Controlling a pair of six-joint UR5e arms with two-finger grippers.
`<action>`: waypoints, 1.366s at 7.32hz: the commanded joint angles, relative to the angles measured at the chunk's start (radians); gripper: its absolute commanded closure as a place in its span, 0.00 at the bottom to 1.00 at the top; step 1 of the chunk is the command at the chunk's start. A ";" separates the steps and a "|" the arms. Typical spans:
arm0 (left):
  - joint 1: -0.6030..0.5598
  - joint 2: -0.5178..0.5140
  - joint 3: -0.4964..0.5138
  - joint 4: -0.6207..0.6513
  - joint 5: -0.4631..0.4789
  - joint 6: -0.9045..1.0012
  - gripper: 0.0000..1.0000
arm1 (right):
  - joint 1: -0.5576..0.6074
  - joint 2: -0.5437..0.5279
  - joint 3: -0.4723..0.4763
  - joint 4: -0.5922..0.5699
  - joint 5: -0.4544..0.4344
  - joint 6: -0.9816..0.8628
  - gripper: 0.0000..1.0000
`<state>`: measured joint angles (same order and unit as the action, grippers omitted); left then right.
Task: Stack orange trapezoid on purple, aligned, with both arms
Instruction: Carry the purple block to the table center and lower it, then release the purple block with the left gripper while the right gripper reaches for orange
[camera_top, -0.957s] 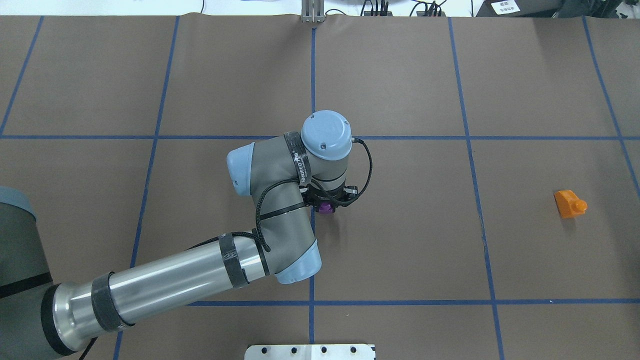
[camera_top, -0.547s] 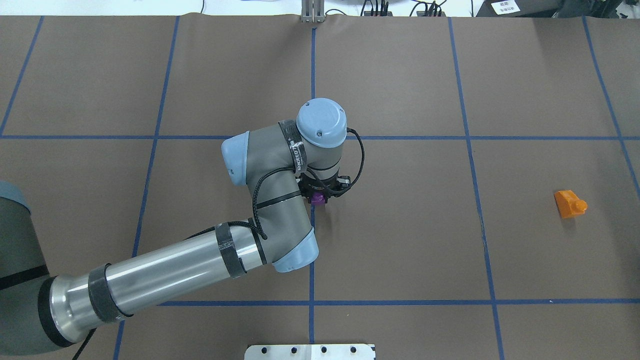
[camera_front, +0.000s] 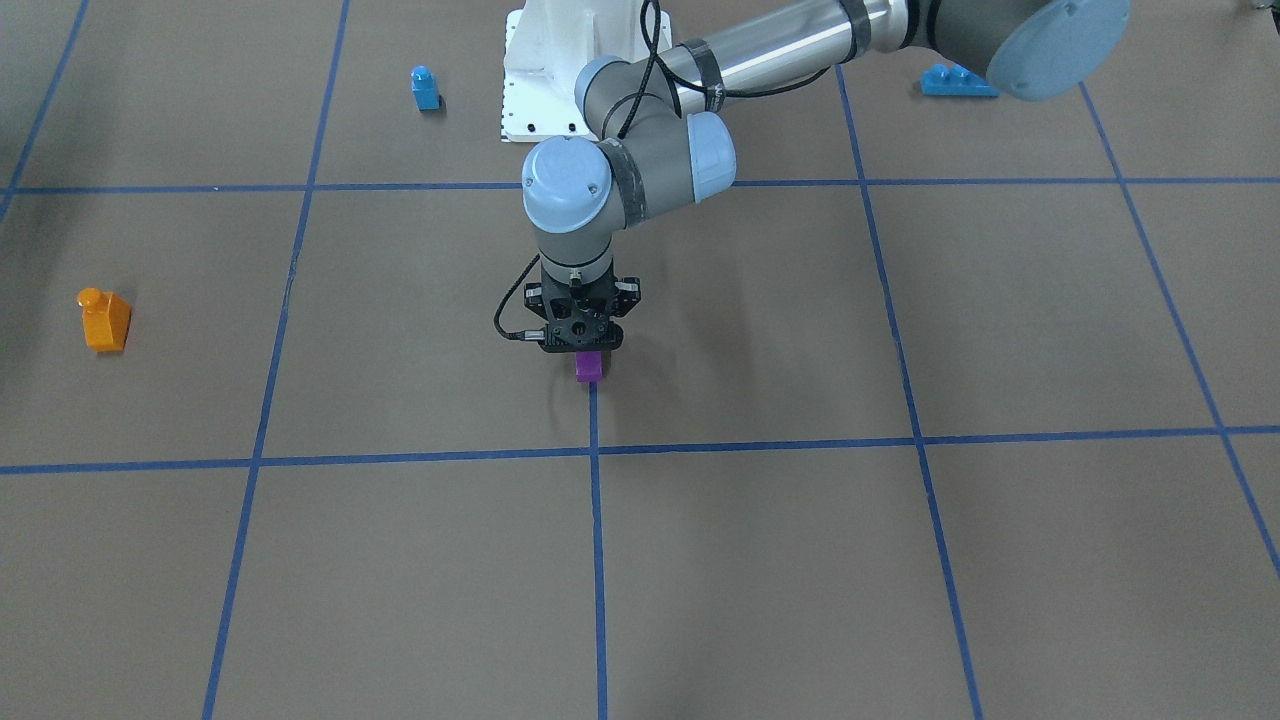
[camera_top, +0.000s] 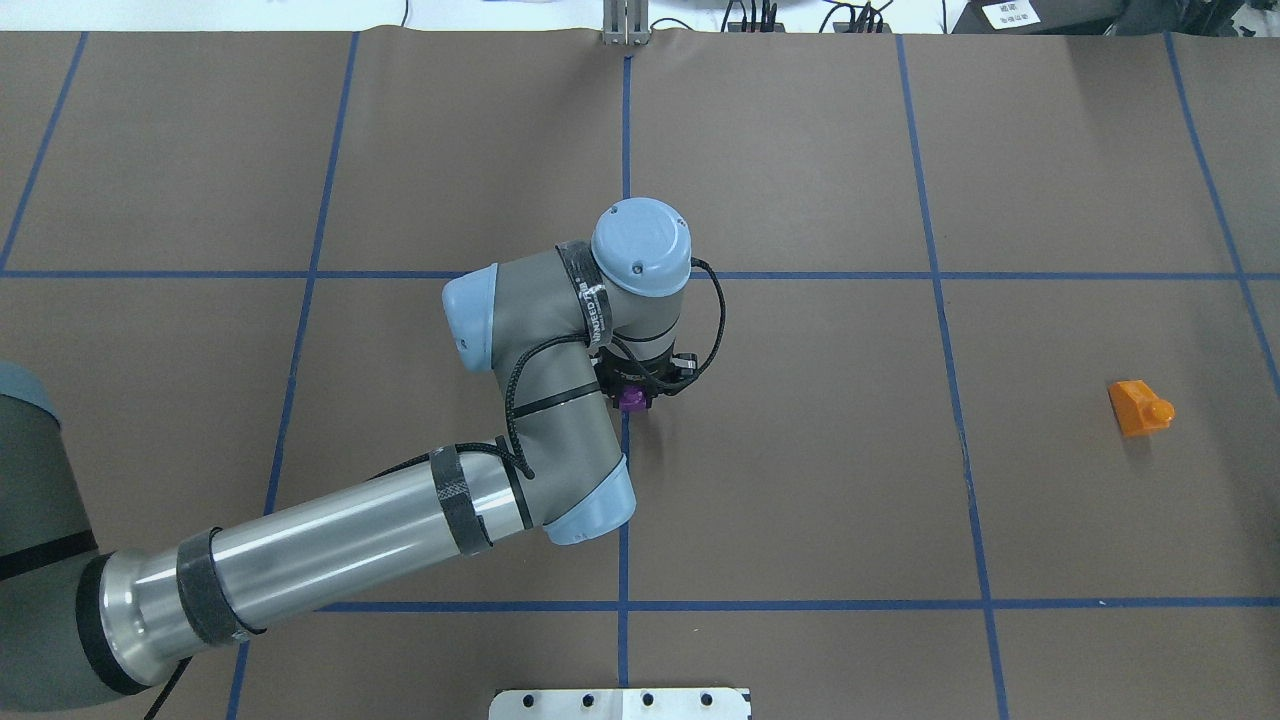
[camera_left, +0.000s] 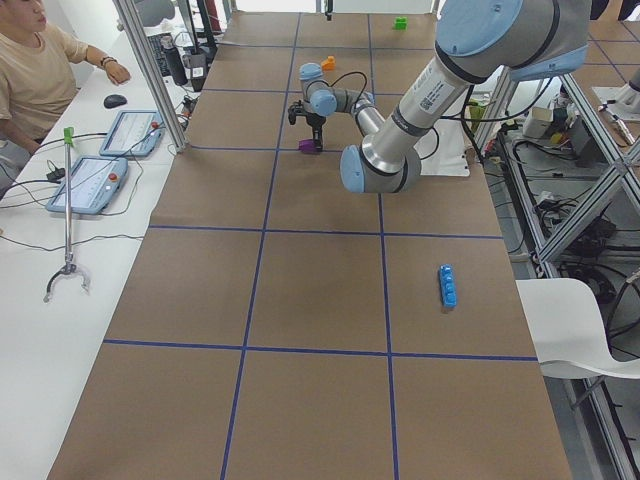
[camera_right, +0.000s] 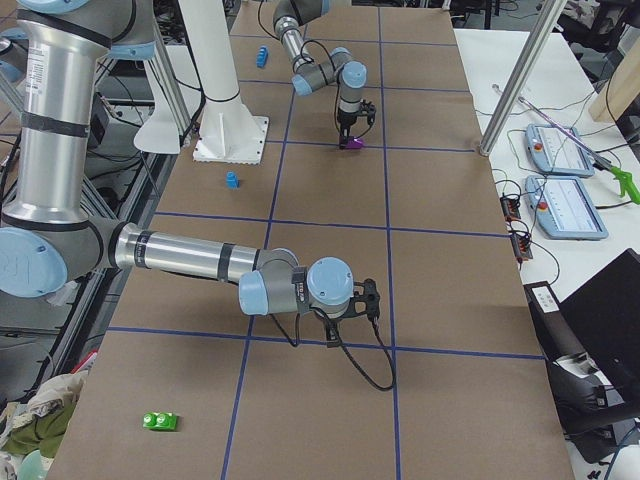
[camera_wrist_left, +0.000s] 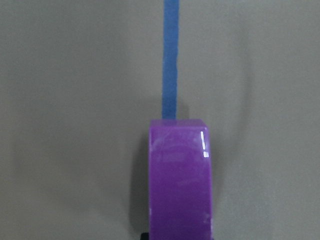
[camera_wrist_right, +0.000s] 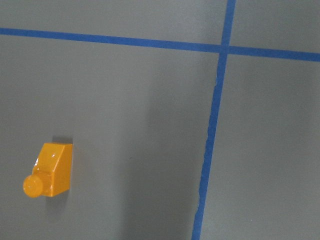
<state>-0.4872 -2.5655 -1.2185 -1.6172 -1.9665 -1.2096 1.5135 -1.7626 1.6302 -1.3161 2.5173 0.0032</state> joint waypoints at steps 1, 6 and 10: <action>0.001 0.002 0.002 -0.001 0.000 0.001 0.81 | -0.004 0.000 0.000 0.000 0.000 0.003 0.00; -0.033 -0.002 -0.079 0.011 -0.006 -0.013 0.00 | -0.048 0.008 0.010 0.003 0.000 0.004 0.00; -0.071 0.008 -0.252 0.108 -0.005 -0.060 0.00 | -0.263 0.066 0.081 0.005 -0.111 0.384 0.00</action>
<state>-0.5498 -2.5602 -1.4369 -1.5311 -1.9713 -1.2541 1.3292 -1.7094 1.6798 -1.3117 2.4652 0.2624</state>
